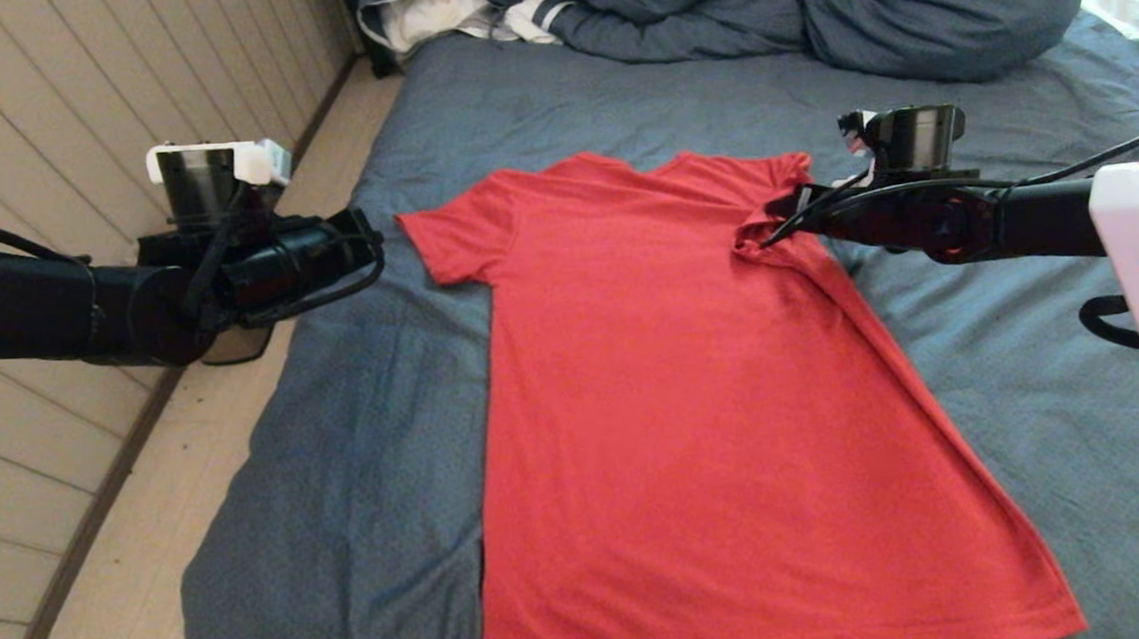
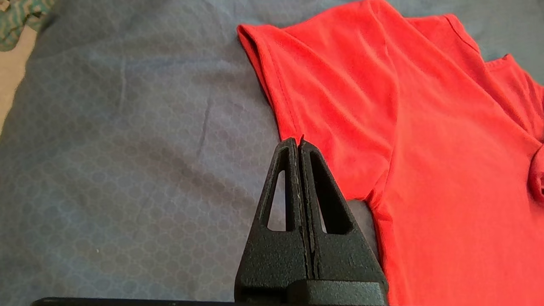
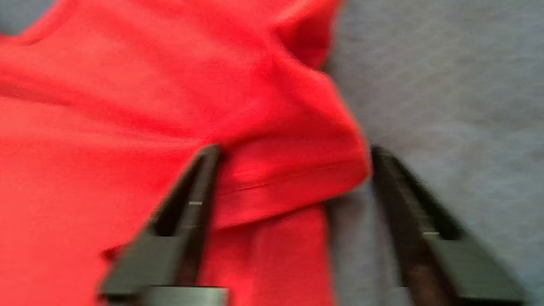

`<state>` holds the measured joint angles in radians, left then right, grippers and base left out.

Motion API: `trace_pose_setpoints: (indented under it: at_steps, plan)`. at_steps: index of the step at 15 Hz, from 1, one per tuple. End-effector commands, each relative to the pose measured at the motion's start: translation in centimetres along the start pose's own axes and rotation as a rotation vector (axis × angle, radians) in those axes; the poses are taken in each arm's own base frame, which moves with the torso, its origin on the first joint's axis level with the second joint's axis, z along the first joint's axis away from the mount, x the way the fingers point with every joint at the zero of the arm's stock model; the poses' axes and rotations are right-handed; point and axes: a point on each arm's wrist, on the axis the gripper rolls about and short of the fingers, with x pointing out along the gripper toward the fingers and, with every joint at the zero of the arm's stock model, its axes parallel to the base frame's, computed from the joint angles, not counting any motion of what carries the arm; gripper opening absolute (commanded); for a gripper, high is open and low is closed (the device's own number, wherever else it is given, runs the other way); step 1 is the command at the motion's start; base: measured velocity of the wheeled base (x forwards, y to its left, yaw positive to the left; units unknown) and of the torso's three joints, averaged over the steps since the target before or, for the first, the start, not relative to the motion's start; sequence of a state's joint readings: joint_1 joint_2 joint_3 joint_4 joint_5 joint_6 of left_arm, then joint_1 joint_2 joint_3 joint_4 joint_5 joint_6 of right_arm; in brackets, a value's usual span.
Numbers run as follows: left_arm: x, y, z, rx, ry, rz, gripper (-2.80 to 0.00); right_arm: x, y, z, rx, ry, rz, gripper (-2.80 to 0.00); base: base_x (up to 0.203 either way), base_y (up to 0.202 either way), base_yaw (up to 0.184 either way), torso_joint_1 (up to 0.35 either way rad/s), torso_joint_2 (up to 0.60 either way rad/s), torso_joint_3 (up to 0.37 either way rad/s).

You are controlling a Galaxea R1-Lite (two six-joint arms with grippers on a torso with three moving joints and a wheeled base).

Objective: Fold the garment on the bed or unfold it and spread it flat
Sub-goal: Fold the red T-shirt

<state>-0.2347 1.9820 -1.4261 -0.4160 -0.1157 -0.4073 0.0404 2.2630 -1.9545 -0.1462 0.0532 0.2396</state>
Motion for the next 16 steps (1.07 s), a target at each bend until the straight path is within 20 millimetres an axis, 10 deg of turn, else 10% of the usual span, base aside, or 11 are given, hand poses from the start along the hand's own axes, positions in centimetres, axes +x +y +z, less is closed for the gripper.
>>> trace_pose_setpoints:
  at_steps: [1,16]
  plan:
    - [0.1,0.0,0.1,-0.001,-0.006,-0.003,-2.8,-0.3,0.2,0.5,0.002,-0.013,0.005,-2.8,0.0,0.0,0.0,0.0,0.0,0.0]
    - [0.0,-0.1,0.4,-0.005,-0.016,-0.006,-2.8,-2.3,7.2,1.1,-0.015,-0.037,0.145,-2.8,0.0,0.0,0.0,0.0,0.0,0.0]
